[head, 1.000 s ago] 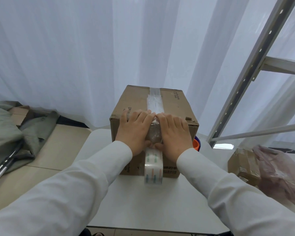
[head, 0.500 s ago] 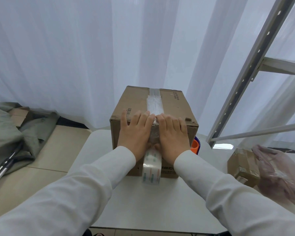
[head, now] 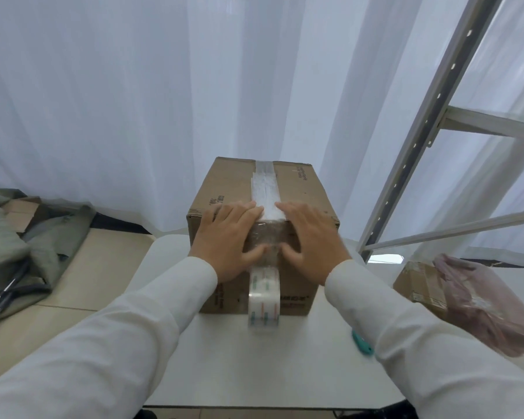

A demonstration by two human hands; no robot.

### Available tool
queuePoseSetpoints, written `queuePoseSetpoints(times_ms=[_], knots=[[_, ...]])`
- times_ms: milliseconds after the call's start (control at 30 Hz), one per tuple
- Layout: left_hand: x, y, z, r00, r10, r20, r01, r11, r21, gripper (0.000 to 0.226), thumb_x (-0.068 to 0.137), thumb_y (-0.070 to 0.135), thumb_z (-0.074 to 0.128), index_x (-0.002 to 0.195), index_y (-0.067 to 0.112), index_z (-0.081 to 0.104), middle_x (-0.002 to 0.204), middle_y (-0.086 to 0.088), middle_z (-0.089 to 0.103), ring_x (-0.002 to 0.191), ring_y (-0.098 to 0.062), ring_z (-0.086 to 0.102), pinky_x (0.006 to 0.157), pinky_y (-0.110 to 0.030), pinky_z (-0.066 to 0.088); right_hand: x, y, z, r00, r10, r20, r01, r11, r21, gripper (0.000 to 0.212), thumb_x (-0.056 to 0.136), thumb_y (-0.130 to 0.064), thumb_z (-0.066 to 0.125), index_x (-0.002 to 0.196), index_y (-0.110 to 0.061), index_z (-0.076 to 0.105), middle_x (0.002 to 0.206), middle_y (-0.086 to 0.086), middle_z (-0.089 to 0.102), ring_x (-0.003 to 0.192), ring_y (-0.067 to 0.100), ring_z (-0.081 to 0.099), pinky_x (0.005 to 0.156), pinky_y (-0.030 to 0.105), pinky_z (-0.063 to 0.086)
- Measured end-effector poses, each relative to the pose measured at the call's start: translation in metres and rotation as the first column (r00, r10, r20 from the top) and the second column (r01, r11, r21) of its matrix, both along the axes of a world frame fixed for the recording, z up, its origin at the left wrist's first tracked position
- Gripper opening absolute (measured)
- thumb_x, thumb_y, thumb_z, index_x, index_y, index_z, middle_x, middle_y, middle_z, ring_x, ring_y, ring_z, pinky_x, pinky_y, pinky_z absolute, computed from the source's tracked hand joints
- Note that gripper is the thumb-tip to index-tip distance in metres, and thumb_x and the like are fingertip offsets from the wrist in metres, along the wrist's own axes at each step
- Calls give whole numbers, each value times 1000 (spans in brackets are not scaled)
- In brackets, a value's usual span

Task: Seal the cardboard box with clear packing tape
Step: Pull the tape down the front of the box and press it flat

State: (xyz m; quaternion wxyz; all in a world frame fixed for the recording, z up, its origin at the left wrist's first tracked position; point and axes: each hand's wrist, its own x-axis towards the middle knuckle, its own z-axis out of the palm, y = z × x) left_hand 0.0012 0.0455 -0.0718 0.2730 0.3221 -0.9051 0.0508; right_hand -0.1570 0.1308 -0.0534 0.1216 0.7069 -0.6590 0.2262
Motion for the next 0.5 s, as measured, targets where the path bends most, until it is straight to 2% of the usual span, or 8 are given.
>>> queuePoseSetpoints(times_ms=[100,167,200,233,300,367,433,500], knots=[[6,-8,-4,987,-132,-96,118,983,-141,51,77,47,43,116,17,56,119,-1,61,113,-22,49,99,-32,23,-30,13,3,972,-121,200,163,964,-210,34,84,-16,61,117,-14,53,110,4,58,96,20,53,86,30,39],[5,-8,-3,972,-197,-131,165,961,-221,39,78,38,48,109,17,59,108,0,64,105,-17,47,93,-31,27,-49,22,-1,901,-241,359,317,933,-169,25,87,-21,59,110,-16,55,102,0,56,88,13,51,77,28,44],[4,-6,-2,964,-227,-141,189,952,-239,35,78,36,49,107,18,59,103,0,65,101,-16,46,90,-31,29,-58,26,-6,872,-299,387,364,925,-106,21,88,-24,58,107,-17,55,99,-2,55,84,12,52,73,27,45],[2,-4,0,954,-257,-153,216,946,-242,32,79,34,49,106,18,58,99,1,64,96,-15,47,87,-29,32,-67,30,-13,863,-356,359,393,919,-34,18,89,-26,57,104,-17,56,97,-1,57,81,13,53,70,26,45],[2,1,2,936,-300,-183,266,946,-186,27,81,33,47,101,18,57,87,5,61,77,-13,51,72,-23,41,-80,38,-25,874,-440,207,423,898,125,15,90,-31,53,97,-18,58,94,2,62,76,14,55,67,25,45],[4,4,4,932,-301,-204,293,954,-65,24,84,35,44,87,17,59,71,10,53,56,-11,49,52,-15,37,-86,43,-37,864,-496,89,438,827,352,20,91,-38,50,101,-21,57,99,1,64,81,13,56,70,24,46],[4,5,5,970,-196,-144,209,975,82,33,89,42,42,70,18,55,57,10,49,48,-11,46,47,-18,32,-88,45,-55,847,-530,-41,436,648,625,35,88,-43,53,116,-22,51,115,2,61,93,14,57,81,26,49],[3,5,3,998,0,64,-15,973,232,51,89,55,34,58,18,48,50,6,46,47,-13,45,49,-23,36,-89,48,-76,837,-514,-189,439,424,792,54,85,-44,58,131,-20,41,129,3,54,108,19,56,92,29,47]])
